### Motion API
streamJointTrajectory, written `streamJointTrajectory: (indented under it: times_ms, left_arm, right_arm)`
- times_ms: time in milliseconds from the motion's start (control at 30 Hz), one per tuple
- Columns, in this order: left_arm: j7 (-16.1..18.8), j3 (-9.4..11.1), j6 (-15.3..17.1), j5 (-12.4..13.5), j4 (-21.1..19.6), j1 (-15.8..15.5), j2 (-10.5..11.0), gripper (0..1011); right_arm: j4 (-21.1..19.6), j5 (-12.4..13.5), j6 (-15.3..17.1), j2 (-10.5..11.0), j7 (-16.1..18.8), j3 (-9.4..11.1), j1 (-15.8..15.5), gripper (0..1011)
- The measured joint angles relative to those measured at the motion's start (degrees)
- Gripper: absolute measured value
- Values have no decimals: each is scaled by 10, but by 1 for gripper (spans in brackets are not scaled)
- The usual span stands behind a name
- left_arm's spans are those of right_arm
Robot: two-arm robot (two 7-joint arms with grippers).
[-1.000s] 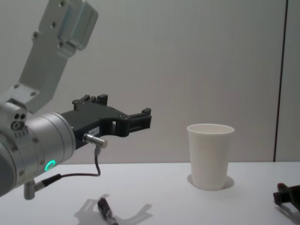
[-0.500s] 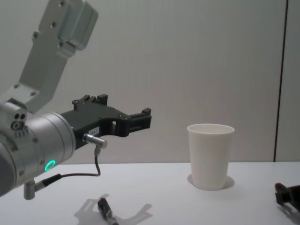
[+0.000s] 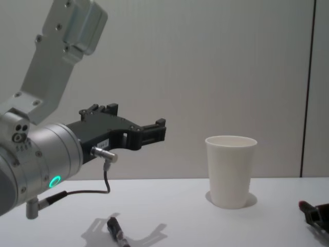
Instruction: Place the pen into the pen holder.
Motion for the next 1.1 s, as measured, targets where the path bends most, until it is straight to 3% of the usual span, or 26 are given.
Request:
streamJointTrajectory:
  times_ms: [433,1100]
  left_arm:
    - [0,0,0,0,0,0,0,1000]
    - [0,0,0,0,0,0,0,1000]
  right_arm:
    - [0,0,0,0,0,0,0,203]
    - [0,0,0,0,0,0,0,184]
